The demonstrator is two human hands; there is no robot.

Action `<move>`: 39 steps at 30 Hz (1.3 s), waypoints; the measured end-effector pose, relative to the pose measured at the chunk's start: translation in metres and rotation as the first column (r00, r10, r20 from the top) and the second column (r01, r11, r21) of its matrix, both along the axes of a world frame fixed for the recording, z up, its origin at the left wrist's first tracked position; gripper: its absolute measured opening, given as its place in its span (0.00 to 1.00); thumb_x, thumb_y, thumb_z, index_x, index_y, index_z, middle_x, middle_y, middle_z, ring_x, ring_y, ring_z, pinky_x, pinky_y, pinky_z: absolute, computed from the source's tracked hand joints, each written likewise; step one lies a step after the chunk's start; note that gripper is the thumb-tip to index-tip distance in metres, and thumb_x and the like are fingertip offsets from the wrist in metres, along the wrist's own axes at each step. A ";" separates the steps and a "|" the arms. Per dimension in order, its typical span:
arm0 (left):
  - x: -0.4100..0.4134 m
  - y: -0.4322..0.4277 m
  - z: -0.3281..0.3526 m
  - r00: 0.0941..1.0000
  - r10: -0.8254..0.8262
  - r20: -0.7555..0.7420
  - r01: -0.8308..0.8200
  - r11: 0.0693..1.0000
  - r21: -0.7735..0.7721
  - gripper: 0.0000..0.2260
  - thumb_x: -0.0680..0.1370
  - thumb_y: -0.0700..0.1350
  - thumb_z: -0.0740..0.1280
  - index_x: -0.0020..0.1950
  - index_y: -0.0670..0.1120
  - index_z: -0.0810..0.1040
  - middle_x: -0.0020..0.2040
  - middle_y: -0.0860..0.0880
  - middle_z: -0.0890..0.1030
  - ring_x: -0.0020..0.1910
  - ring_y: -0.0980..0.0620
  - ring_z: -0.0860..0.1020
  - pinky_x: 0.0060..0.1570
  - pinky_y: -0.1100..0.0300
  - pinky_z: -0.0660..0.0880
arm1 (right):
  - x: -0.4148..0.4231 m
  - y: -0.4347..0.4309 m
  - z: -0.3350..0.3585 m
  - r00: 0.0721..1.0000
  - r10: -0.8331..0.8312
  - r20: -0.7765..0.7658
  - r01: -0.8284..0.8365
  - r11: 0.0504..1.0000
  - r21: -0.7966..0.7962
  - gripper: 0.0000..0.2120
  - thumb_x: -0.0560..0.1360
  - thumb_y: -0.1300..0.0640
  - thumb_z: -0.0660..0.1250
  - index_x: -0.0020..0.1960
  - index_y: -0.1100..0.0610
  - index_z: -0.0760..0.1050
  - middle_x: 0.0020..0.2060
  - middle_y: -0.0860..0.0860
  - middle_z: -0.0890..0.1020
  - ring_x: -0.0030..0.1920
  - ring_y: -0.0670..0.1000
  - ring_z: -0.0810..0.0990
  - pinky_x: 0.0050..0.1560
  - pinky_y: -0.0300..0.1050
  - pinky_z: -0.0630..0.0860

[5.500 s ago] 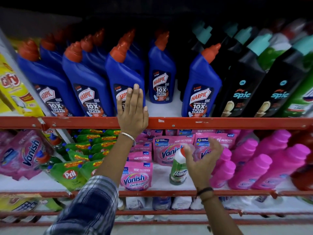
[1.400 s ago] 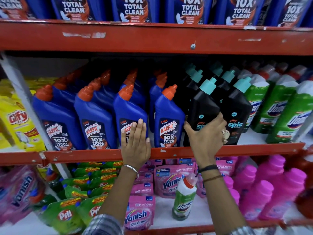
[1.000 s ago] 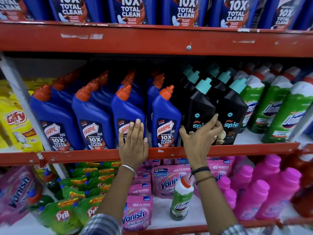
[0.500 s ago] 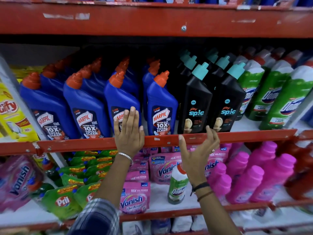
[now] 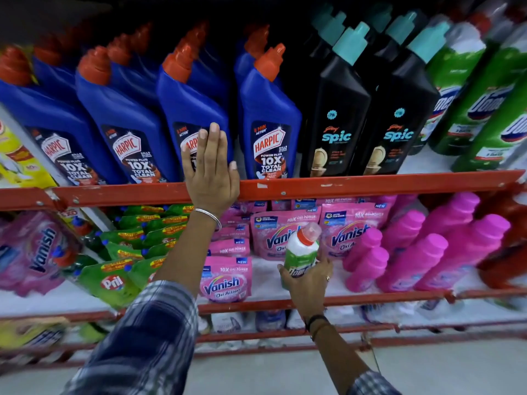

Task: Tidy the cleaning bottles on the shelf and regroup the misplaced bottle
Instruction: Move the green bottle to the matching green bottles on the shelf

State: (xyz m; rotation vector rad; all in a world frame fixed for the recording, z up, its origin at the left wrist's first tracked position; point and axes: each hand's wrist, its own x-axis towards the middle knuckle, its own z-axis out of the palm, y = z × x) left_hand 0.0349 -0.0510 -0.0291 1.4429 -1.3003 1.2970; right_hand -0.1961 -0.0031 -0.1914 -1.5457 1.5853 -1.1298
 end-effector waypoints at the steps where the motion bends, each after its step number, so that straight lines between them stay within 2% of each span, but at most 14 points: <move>1: 0.000 0.000 0.000 1.000 -0.002 0.002 0.002 1.000 -0.002 0.23 0.81 0.46 0.54 0.75 0.40 0.59 0.73 0.44 0.62 0.79 0.53 0.47 0.75 0.47 0.49 | 0.000 -0.001 -0.003 1.000 -0.012 0.019 0.012 0.999 0.040 0.46 0.58 0.50 0.82 0.67 0.63 0.64 0.57 0.59 0.73 0.59 0.59 0.72 0.60 0.57 0.74; 4: 0.000 0.000 0.000 1.000 0.001 0.002 -0.001 1.000 -0.002 0.23 0.81 0.46 0.54 0.75 0.40 0.59 0.73 0.44 0.62 0.78 0.53 0.47 0.75 0.47 0.50 | 0.002 -0.005 -0.009 0.999 -0.031 0.024 0.029 0.996 0.079 0.41 0.57 0.51 0.82 0.63 0.60 0.67 0.53 0.56 0.76 0.53 0.57 0.77 0.52 0.53 0.78; 7: 0.000 0.000 0.000 1.000 0.010 0.000 -0.010 1.000 -0.004 0.23 0.81 0.46 0.54 0.75 0.40 0.59 0.73 0.44 0.62 0.78 0.53 0.47 0.75 0.47 0.50 | 0.001 -0.009 -0.011 0.999 -0.020 0.032 0.019 0.999 0.049 0.37 0.58 0.54 0.82 0.60 0.59 0.68 0.51 0.54 0.77 0.52 0.57 0.78 0.48 0.46 0.75; 9: 0.000 0.000 -0.001 1.000 0.008 0.000 -0.008 1.000 0.002 0.23 0.81 0.47 0.54 0.75 0.40 0.58 0.73 0.44 0.62 0.79 0.53 0.47 0.75 0.47 0.49 | -0.004 -0.010 -0.009 0.999 -0.002 0.049 0.000 0.999 0.038 0.37 0.58 0.54 0.82 0.61 0.57 0.68 0.52 0.53 0.78 0.52 0.55 0.78 0.49 0.46 0.77; 13: 0.001 0.000 0.000 1.000 0.014 -0.004 -0.014 1.000 0.016 0.24 0.81 0.47 0.53 0.76 0.41 0.57 0.74 0.44 0.61 0.79 0.53 0.46 0.75 0.47 0.49 | -0.018 -0.012 0.018 0.996 0.008 0.094 -0.006 1.000 -0.026 0.40 0.57 0.52 0.83 0.62 0.53 0.64 0.49 0.44 0.78 0.48 0.49 0.80 0.44 0.34 0.75; 16: 0.000 0.001 0.000 1.000 0.006 -0.008 -0.005 1.000 0.029 0.24 0.82 0.47 0.53 0.76 0.41 0.57 0.76 0.45 0.58 0.79 0.53 0.46 0.75 0.47 0.48 | -0.034 -0.016 0.051 0.994 0.003 0.114 0.009 0.995 -0.102 0.43 0.57 0.51 0.83 0.63 0.52 0.60 0.50 0.46 0.78 0.48 0.50 0.81 0.49 0.44 0.79; 19: 0.000 0.003 0.000 1.000 0.006 -0.004 -0.006 0.999 0.037 0.24 0.82 0.47 0.53 0.77 0.41 0.55 0.80 0.50 0.48 0.79 0.53 0.46 0.76 0.47 0.47 | -0.053 -0.017 0.084 0.993 0.003 0.121 0.023 0.978 -0.208 0.43 0.56 0.48 0.83 0.61 0.47 0.60 0.51 0.45 0.78 0.49 0.50 0.81 0.49 0.45 0.80; 23: -0.002 0.003 0.000 1.000 -0.013 -0.001 0.013 0.999 0.029 0.25 0.82 0.46 0.53 0.78 0.41 0.54 0.80 0.51 0.47 0.79 0.52 0.47 0.76 0.47 0.47 | -0.081 -0.019 0.134 0.993 -0.026 0.116 0.070 0.914 -0.399 0.40 0.55 0.40 0.80 0.59 0.42 0.62 0.48 0.39 0.78 0.47 0.41 0.80 0.47 0.32 0.76; 26: -0.002 0.003 0.000 1.000 -0.023 0.008 0.022 1.000 0.019 0.26 0.82 0.46 0.54 0.78 0.42 0.53 0.80 0.51 0.47 0.79 0.51 0.48 0.76 0.46 0.48 | -0.101 -0.028 0.170 0.988 -0.084 0.127 0.139 0.841 -0.523 0.42 0.56 0.37 0.79 0.63 0.49 0.65 0.50 0.44 0.80 0.47 0.42 0.81 0.48 0.33 0.77; 30: -0.001 0.003 0.001 1.000 -0.020 0.011 0.020 1.000 0.001 0.25 0.81 0.46 0.54 0.78 0.41 0.55 0.80 0.49 0.50 0.79 0.50 0.50 0.76 0.45 0.49 | -0.127 -0.048 0.221 0.968 -0.187 0.170 0.252 0.719 -0.647 0.42 0.58 0.34 0.76 0.64 0.52 0.67 0.44 0.40 0.80 0.43 0.32 0.77 0.44 0.21 0.69; 32: -0.002 0.003 0.000 1.000 -0.022 0.013 0.022 1.000 -0.011 0.25 0.81 0.45 0.55 0.78 0.41 0.56 0.80 0.49 0.52 0.78 0.50 0.52 0.76 0.45 0.50 | -0.141 -0.059 0.243 0.946 -0.255 0.200 0.323 0.680 -0.659 0.43 0.58 0.32 0.75 0.65 0.52 0.68 0.43 0.45 0.80 0.40 0.37 0.76 0.44 0.28 0.72; 34: -0.002 0.003 0.000 1.000 -0.022 0.018 0.022 1.000 -0.014 0.25 0.81 0.45 0.55 0.77 0.41 0.57 0.80 0.49 0.52 0.78 0.50 0.52 0.76 0.45 0.50 | -0.154 -0.073 0.259 0.924 -0.322 0.207 0.376 0.654 -0.657 0.44 0.58 0.30 0.74 0.65 0.52 0.67 0.41 0.50 0.81 0.38 0.46 0.76 0.43 0.45 0.76; 35: -0.001 0.003 -0.001 1.000 -0.019 0.018 0.019 1.000 -0.014 0.25 0.81 0.45 0.55 0.77 0.41 0.57 0.80 0.49 0.52 0.78 0.50 0.52 0.76 0.45 0.50 | -0.160 -0.080 0.266 0.918 -0.343 0.197 0.383 0.644 -0.662 0.44 0.59 0.31 0.74 0.66 0.52 0.66 0.42 0.51 0.81 0.38 0.49 0.77 0.42 0.50 0.77; 39: -0.001 0.002 -0.001 1.000 -0.002 0.019 0.002 1.000 -0.013 0.25 0.81 0.46 0.55 0.78 0.41 0.56 0.80 0.49 0.53 0.78 0.49 0.53 0.76 0.45 0.50 | -0.174 -0.110 0.283 0.910 -0.371 0.184 0.394 0.640 -0.660 0.43 0.59 0.32 0.75 0.66 0.50 0.65 0.49 0.55 0.84 0.44 0.55 0.82 0.45 0.55 0.79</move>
